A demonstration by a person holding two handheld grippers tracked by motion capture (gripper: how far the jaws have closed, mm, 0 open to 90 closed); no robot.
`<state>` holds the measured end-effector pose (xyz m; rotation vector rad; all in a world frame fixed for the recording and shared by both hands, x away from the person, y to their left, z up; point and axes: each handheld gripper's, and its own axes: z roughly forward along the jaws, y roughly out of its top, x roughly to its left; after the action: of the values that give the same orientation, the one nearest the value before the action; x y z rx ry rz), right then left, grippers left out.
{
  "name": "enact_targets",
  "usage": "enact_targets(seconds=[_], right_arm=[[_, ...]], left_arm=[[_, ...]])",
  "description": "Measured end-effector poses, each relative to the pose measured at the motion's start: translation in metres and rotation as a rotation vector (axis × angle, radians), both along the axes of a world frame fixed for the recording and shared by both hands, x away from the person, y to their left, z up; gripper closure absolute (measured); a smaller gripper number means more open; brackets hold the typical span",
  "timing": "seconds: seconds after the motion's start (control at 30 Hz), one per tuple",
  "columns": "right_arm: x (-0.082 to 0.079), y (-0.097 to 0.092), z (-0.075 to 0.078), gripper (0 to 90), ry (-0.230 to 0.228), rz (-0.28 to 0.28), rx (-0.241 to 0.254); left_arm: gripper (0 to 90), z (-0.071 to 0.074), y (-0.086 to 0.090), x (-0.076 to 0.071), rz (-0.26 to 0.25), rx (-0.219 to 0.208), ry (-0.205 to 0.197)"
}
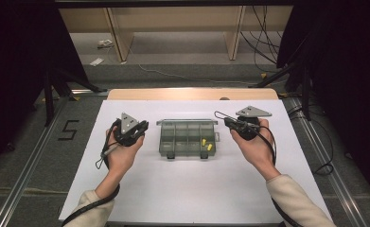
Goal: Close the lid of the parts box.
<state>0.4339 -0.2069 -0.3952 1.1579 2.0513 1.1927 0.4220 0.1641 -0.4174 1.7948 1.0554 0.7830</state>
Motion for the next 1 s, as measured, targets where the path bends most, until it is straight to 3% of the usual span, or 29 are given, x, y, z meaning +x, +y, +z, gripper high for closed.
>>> enact_targets(seconds=[0.2, 0.33, 0.53, 0.67, 1.0], right_arm=[[0.004, 0.010, 0.007, 89.4, -0.005, 0.019, 0.034], [0.006, 0.015, 0.007, 88.3, 0.000, 0.031, 0.048], [0.005, 0.020, 0.005, 88.4, 0.006, 0.049, 0.051], [0.003, 0.021, 0.006, 90.0, 0.024, 0.073, 0.050], [0.000, 0.026, 0.001, 90.0, 0.085, 0.114, 0.030]], left_arm=[[60.4, 0.009, -0.001, 0.007, 0.022, -0.061, 0.015], [58.5, 0.011, -0.004, 0.009, 0.010, -0.095, 0.027], [76.2, 0.010, -0.011, 0.007, -0.031, -0.100, 0.042], [89.7, 0.009, -0.014, 0.003, -0.067, -0.152, 0.085], [90.0, 0.006, -0.021, -0.004, -0.119, -0.113, 0.131]])
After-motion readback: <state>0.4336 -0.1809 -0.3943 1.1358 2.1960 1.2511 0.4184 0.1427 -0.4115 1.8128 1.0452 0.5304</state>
